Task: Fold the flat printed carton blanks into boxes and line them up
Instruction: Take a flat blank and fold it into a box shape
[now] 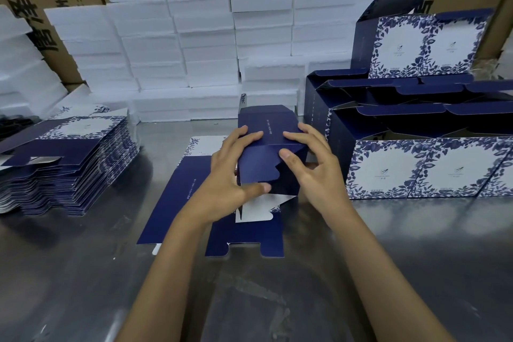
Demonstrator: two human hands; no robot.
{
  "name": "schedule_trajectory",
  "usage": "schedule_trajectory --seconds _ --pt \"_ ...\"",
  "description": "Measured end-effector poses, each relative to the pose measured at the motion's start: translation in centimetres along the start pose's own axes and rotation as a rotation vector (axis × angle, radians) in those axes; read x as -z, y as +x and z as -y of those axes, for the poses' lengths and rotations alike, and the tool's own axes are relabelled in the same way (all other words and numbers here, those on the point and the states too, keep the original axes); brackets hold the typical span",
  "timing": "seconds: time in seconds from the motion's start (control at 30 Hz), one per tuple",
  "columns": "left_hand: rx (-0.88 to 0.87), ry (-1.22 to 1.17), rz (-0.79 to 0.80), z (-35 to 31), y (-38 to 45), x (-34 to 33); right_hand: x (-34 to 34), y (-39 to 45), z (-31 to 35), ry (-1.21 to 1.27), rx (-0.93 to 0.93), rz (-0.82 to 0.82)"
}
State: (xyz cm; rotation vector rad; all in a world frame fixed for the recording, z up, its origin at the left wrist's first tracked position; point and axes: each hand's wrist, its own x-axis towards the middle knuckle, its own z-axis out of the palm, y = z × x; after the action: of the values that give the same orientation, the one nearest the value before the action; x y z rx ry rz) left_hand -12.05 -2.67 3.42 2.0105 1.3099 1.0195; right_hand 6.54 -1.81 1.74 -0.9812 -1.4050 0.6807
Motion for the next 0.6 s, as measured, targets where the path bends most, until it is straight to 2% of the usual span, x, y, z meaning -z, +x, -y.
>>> schedule_trajectory --seconds 0.13,0.33,0.43,0.6 --pt "-0.004 0.039 0.04 0.1 0.1 0.4 0.0 0.2 0.0 0.0 0.018 -0.021" --pt "-0.027 -0.098 -0.217 -0.7 0.2 -1.0 -0.1 0.0 0.5 0.024 -0.004 -0.026" --pt "-0.046 -0.123 -0.295 -1.1 0.2 -1.7 -0.1 -0.2 1.0 0.032 -0.02 -0.005" --pt "-0.031 -0.227 -0.373 -1.3 0.2 -2.0 -0.9 -0.6 1.9 -0.093 -0.038 0.001"
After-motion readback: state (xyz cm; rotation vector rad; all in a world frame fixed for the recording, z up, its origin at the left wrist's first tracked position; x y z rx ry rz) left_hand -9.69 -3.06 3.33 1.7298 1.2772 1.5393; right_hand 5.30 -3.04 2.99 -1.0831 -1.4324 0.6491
